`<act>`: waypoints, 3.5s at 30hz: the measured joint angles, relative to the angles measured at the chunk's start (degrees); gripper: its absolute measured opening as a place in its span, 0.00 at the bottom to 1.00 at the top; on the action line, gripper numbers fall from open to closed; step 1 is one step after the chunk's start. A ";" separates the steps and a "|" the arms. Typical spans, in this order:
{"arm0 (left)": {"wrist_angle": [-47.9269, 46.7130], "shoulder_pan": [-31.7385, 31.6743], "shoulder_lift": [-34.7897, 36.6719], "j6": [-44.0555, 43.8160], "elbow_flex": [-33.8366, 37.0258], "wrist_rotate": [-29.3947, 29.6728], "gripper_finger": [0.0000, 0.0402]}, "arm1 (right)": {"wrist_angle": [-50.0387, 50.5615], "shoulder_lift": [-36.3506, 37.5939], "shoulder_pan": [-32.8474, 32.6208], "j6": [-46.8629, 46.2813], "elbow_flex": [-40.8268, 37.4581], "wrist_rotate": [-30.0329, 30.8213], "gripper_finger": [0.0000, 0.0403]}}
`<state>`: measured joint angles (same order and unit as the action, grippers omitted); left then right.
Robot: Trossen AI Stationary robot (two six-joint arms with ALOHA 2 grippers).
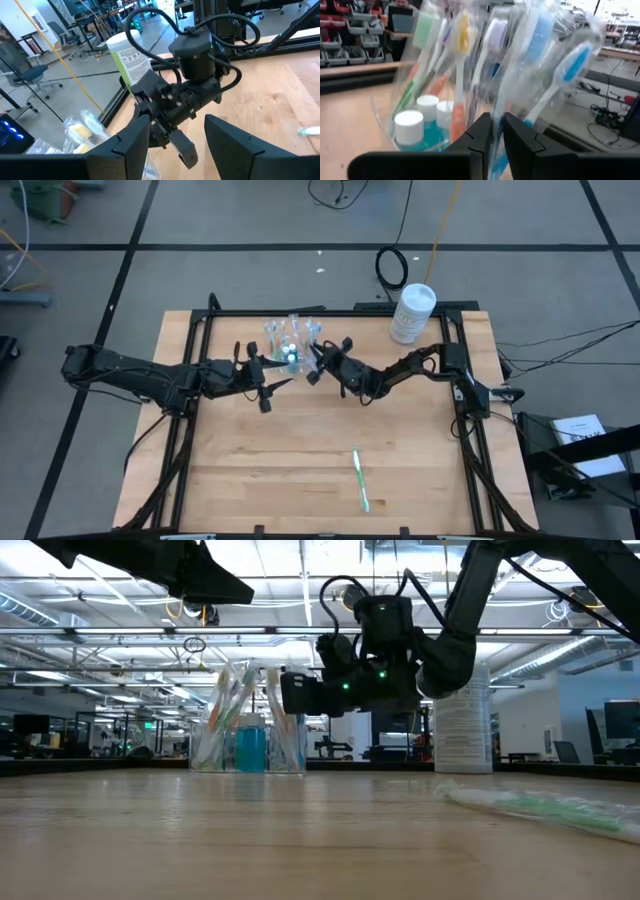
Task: Pick & Place toothbrushing station
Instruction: Put the blue toothbrush into the transparent organizer, then put the green toothbrush into the transparent organizer
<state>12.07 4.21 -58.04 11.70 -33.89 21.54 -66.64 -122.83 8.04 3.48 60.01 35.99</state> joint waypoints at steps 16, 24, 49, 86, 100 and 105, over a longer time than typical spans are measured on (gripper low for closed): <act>-0.03 0.01 -0.01 -1.75 0.00 0.00 0.49 | 4.74 0.83 -0.46 -1.46 -0.08 0.01 0.28; -0.39 0.04 0.00 -3.76 0.00 -1.49 0.49 | 20.67 9.50 -2.60 -1.52 -1.86 -0.10 0.42; -1.62 0.04 -0.01 -7.96 0.02 -3.65 0.49 | 70.99 30.56 -25.66 -57.38 -2.14 -39.09 0.48; -3.72 0.07 -0.03 -10.76 0.04 -3.58 0.49 | 71.40 18.60 -27.71 -51.69 -2.14 -39.11 0.10; -3.73 0.07 -0.04 -10.75 0.04 -3.58 0.49 | 71.22 20.00 -26.70 -50.97 -2.22 -44.64 0.00; -3.71 0.07 -0.02 -10.75 0.04 -3.58 0.49 | 71.49 21.17 -27.31 -52.30 -2.21 -45.03 0.07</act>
<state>8.36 4.27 -58.07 0.95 -33.85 17.96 4.85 -101.65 -19.27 -48.82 57.80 -9.04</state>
